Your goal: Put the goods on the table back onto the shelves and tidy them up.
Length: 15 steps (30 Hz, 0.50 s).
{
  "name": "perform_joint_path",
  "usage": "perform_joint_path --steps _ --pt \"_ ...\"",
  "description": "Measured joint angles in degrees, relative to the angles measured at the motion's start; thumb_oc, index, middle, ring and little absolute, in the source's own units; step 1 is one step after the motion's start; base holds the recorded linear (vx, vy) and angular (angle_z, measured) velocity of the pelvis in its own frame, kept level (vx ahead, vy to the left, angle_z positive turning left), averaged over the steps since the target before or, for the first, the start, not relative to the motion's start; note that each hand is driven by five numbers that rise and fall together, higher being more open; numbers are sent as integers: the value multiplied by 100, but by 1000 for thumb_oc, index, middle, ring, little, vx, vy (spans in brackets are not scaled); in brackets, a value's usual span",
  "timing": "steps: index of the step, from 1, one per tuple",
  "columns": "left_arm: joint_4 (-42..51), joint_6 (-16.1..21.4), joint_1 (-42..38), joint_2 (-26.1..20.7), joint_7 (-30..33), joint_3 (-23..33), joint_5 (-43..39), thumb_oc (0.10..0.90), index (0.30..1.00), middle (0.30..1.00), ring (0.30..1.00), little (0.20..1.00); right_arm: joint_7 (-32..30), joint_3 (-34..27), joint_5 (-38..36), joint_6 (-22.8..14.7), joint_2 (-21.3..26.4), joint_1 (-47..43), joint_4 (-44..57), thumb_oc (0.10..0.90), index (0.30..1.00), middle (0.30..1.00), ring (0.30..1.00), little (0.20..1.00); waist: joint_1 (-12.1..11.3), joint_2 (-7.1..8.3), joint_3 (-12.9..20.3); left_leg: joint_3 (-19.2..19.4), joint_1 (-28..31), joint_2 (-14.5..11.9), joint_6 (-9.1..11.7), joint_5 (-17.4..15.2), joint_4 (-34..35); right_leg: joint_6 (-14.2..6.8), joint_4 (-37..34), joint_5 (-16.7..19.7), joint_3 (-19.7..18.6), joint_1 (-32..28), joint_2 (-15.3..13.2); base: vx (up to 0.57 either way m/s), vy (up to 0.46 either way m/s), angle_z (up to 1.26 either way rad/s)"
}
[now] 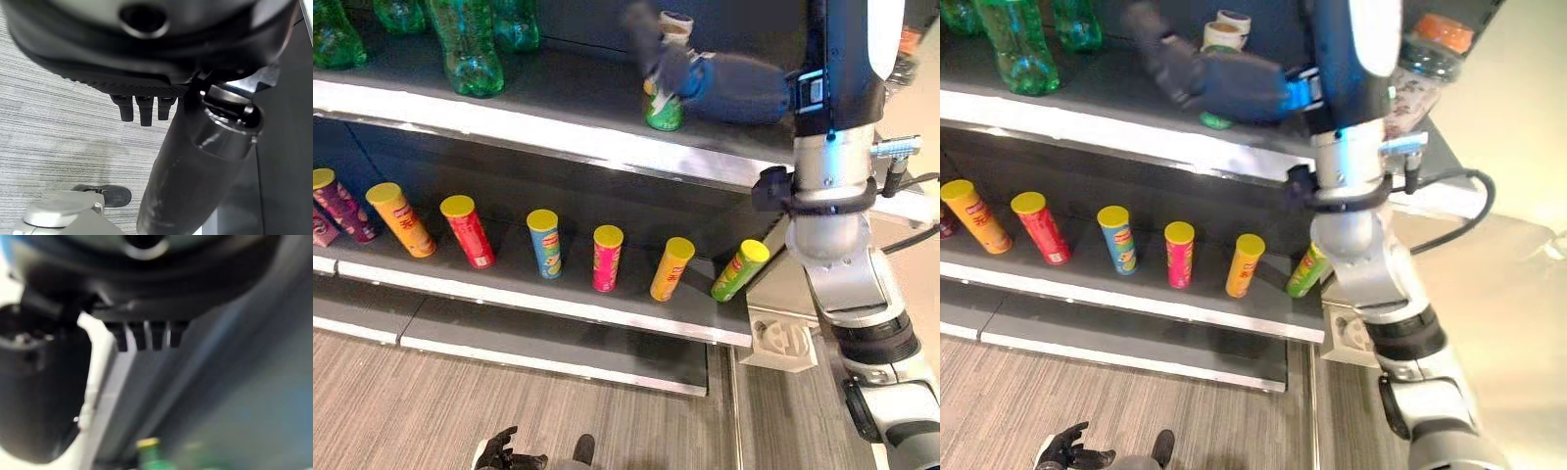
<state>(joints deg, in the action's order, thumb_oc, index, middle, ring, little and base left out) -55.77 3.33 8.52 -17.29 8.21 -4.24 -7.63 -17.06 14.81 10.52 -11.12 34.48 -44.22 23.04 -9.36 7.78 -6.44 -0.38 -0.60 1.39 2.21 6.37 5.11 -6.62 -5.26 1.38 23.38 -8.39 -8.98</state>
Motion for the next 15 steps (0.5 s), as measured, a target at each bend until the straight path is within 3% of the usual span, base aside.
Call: perform_joint_path --steps 2,4,7,8,11,15 --pt "30 1 72 7 -56 -4 22 800 900 900 900 900 858 241 -1483 -293 -210 580 461 800 900 900 900 900 95 41 124 60 30 -14 0 -16 2 1 2 1 -36 -7 0 -38 4 -21" --pt "31 2 108 35 -164 -16 97 800 900 900 900 900 1672 672 -2371 -448 -175 1026 515 800 900 900 900 900 202 18 217 92 44 -24 -29 -52 6 1 1 1 -61 1 -1 -40 -7 -13" --pt "64 5 126 28 -291 -18 106 800 900 900 900 900 2595 1042 -3708 -299 -223 1903 176 800 900 900 900 900 253 40 319 233 87 -62 -44 -64 8 5 35 -1 -188 68 2 -34 4 -23" --pt "64 20 146 24 -393 -111 186 800 900 900 900 900 3095 1339 -4342 42 -133 2374 -288 800 900 900 900 900 312 16 360 331 113 -77 -80 -89 29 1 46 -19 -287 117 -10 -31 3 -33" --pt "73 66 112 -7 -418 -241 333 800 900 900 900 900 3435 1875 -4571 803 87 2847 -956 800 900 900 900 900 473 -48 369 406 24 -74 -104 -104 33 -21 2 57 -302 171 -41 -39 -17 -26" --pt "483 55 55 -31 -645 -411 407 800 900 900 900 900 3999 2478 -4361 1022 841 3231 -1611 800 900 900 900 900 540 -208 325 461 -27 -92 -46 -47 10 -10 -1 163 -282 272 -40 -49 -14 -6"
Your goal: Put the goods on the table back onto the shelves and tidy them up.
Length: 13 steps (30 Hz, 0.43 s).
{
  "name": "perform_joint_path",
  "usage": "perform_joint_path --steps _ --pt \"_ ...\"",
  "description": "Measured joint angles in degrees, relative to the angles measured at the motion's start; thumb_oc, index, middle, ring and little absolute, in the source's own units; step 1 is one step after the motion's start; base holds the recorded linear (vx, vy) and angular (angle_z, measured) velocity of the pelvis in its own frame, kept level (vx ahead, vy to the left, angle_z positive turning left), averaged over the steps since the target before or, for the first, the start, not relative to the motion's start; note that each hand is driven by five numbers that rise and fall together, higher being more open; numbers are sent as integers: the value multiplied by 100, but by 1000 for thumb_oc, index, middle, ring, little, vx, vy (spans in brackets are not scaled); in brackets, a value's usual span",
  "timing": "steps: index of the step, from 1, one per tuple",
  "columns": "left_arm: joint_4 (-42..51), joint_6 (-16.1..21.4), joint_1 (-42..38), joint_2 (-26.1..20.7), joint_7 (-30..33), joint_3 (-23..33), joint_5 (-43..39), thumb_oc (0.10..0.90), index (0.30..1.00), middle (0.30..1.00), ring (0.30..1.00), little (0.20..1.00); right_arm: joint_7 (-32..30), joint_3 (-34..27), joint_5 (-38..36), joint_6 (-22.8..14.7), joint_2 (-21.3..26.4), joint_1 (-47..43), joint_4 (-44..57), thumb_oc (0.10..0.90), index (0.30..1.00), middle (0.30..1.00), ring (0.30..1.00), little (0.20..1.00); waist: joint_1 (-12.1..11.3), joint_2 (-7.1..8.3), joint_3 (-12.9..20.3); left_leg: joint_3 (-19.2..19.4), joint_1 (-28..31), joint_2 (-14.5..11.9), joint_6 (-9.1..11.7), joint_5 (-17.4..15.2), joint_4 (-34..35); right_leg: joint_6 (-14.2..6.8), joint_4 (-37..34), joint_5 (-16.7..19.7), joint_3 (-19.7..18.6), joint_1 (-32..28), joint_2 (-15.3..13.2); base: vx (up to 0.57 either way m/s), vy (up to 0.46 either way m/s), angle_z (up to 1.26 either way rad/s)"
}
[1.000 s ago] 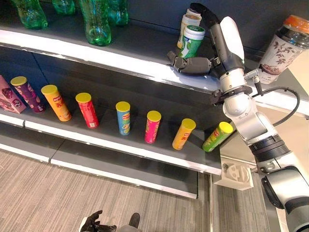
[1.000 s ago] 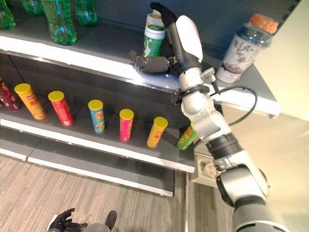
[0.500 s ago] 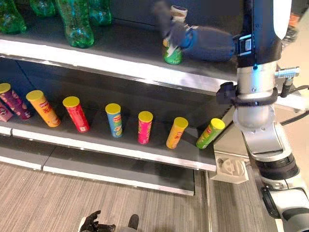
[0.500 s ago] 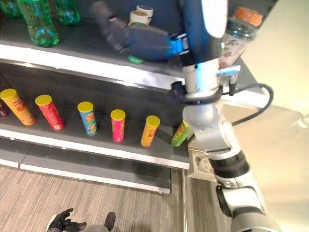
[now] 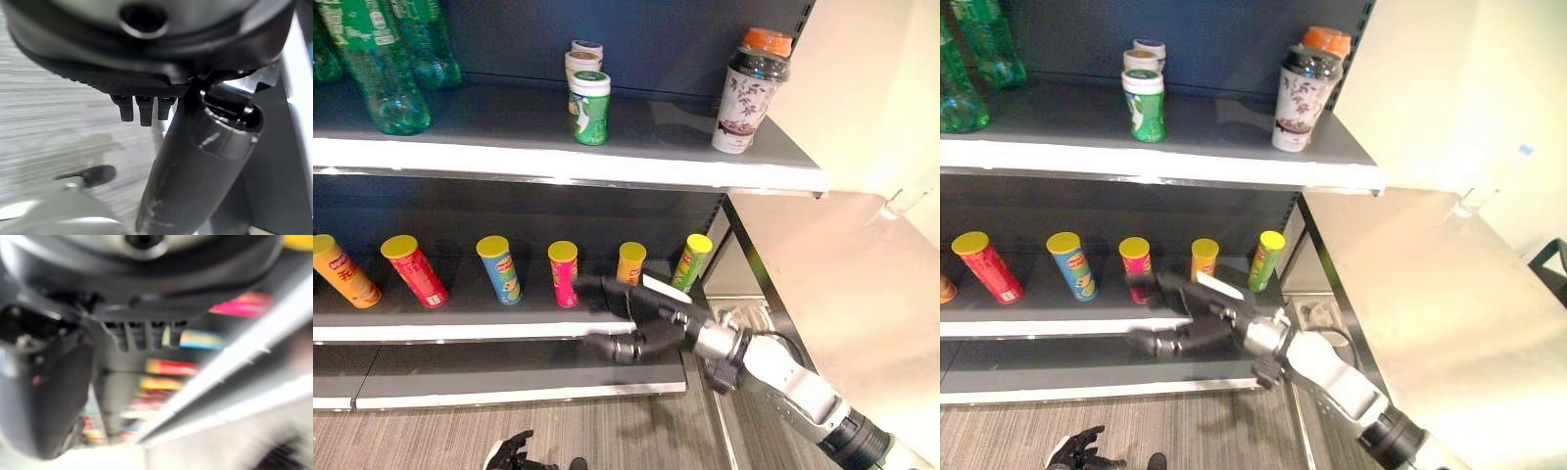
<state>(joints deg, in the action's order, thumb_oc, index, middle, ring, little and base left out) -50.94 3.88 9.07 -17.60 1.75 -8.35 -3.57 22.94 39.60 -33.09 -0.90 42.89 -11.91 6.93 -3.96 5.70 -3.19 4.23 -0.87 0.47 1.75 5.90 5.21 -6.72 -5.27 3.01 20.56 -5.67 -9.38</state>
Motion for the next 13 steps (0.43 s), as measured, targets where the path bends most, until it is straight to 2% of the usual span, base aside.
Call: perform_joint_path --steps 1,2,3,5,7,9,10,11,12,13 --pt "59 44 -8 -9 -22 -47 47 800 900 900 900 900 60 -49 83 -5 -41 279 -307 800 900 900 900 900 -4 -13 -6 3 7 -10 -13 11 -5 1 1 0 24 -16 12 -44 -18 6" --pt "58 99 -42 6 -79 -46 93 800 900 900 900 900 68 -164 163 18 -278 581 -826 800 900 900 900 900 -15 -13 -2 0 16 -23 -33 21 -5 11 0 -10 36 -33 28 0 0 0" --pt "10 97 -45 32 -110 -46 140 800 900 900 900 900 64 -144 302 189 -330 606 -1121 800 900 900 900 900 29 -41 -21 -5 17 -32 -33 19 -3 15 -1 -13 32 -28 36 -40 -29 -3" --pt "-32 92 -55 53 -165 -195 149 800 900 900 900 900 70 -422 675 146 -444 1027 -1654 800 900 900 900 900 97 -110 -68 8 -4 -56 -30 25 -6 20 0 -21 45 0 55 -9 -13 2" --pt "-71 95 -46 67 -200 -273 147 800 900 900 900 900 -70 -1173 1138 -231 -1190 1426 -2830 800 900 900 900 900 121 -79 -57 -11 14 -74 -4 37 -5 7 -2 -51 82 -34 76 11 -20 5" --pt "-243 92 -31 133 -229 -267 133 800 900 900 900 900 -586 -1656 1794 -208 -1890 1443 -4176 800 900 900 900 900 169 -105 -70 -11 50 -89 30 7 3 -5 -3 -81 83 -74 89 0 0 0" --pt "-296 90 -131 212 -218 -255 136 800 900 900 900 900 -1028 -1780 2401 -77 -2121 1508 -5007 800 900 900 900 900 183 -165 -121 -4 53 -105 35 -5 6 -5 -3 -82 73 -71 100 9 -9 -4" --pt "-296 91 -148 223 -219 -256 135 800 900 900 900 900 -1118 -1747 2637 77 -2120 1670 -5186 800 900 900 900 900 181 -204 -145 -3 52 -114 20 6 6 -4 -3 -81 72 -70 112 29 -11 -10" --pt "-347 77 -202 221 -205 -251 132 800 900 900 900 900 -1290 -1872 2870 -17 -2296 1879 -5427 800 900 900 900 900 257 -220 -156 14 76 -141 13 11 -3 6 -5 -88 32 -63 131 58 -9 -26" --pt "-750 71 -355 253 -195 -216 131 800 900 900 900 900 -1633 -2397 3070 -97 -2888 1772 -6549 800 900 900 900 900 322 -205 -114 115 200 -174 72 -81 12 47 -5 -128 -71 -113 155 75 -7 -38"
